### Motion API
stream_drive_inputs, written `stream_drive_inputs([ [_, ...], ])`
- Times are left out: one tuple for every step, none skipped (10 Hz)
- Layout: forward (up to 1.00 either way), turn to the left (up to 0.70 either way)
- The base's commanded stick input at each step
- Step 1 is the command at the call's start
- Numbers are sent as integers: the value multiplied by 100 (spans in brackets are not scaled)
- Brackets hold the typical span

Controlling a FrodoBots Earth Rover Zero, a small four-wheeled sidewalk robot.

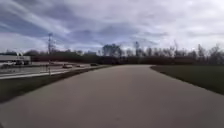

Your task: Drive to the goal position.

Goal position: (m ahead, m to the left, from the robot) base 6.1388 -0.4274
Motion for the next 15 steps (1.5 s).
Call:
stream_drive_inputs([
  [100, 0],
  [100, 0],
  [100, 0],
  [100, 0],
  [100, 0],
  [100, 0],
  [100, 0],
  [100, 0],
  [100, -4],
  [100, -7],
  [100, -14],
  [100, -26],
  [100, -40],
  [100, -40],
  [100, -40],
])
